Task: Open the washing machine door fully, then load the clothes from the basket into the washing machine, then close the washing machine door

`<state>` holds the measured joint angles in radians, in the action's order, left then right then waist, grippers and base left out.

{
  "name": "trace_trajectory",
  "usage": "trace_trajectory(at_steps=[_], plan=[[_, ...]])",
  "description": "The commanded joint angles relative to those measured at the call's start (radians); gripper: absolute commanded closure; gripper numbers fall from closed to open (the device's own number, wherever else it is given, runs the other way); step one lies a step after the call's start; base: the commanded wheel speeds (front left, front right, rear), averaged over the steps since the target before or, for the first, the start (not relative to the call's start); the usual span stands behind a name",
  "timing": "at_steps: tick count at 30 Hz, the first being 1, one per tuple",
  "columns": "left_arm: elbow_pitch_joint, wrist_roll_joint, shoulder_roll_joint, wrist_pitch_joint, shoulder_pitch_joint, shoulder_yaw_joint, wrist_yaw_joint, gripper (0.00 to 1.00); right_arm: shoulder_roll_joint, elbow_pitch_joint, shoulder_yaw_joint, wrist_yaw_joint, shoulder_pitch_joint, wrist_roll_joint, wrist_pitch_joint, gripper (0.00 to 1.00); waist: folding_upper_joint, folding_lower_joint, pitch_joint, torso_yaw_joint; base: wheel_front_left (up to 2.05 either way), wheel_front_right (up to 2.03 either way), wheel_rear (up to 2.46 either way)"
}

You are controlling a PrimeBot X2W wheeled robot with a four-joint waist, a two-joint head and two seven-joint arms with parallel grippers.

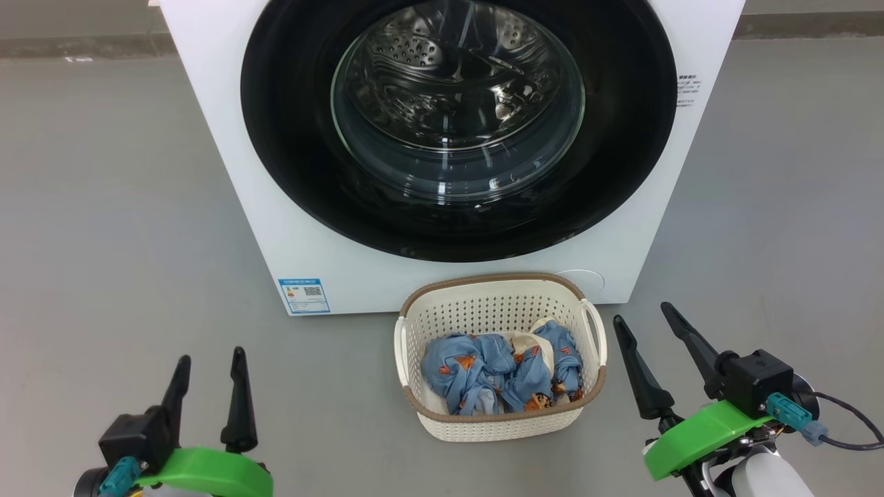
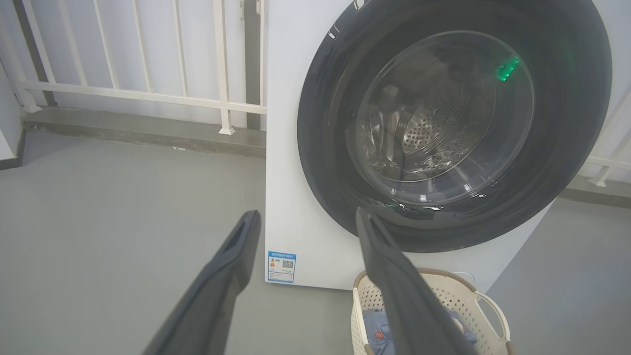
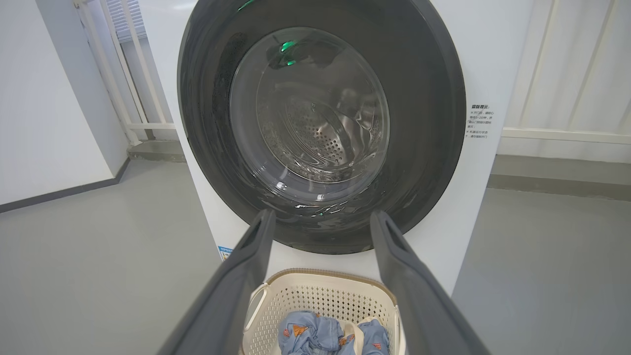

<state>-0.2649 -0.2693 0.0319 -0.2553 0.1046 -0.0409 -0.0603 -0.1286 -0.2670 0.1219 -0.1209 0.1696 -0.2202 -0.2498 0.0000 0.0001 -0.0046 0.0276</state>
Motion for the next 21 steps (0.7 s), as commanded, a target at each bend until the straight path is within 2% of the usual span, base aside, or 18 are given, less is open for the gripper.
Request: trace_trajectory(at_steps=[1, 21], plan=[[0.022, 0.001, 0.018, -0.006, 0.048, 0.030, 0.003, 0.00, -0.004, 0.021, 0.022, -0.010, 0.043, 0.012, -0.012, 0.00, 0.0000, -0.0001, 0.000, 0.000, 0.00, 0.00, 0.00], [0.025, -0.002, 0.018, -0.006, 0.051, 0.033, 0.003, 0.00, -0.006, 0.023, 0.021, -0.010, 0.047, 0.012, -0.012, 0.00, 0.0000, -0.0001, -0.003, 0.000, 0.00, 0.00, 0.00]])
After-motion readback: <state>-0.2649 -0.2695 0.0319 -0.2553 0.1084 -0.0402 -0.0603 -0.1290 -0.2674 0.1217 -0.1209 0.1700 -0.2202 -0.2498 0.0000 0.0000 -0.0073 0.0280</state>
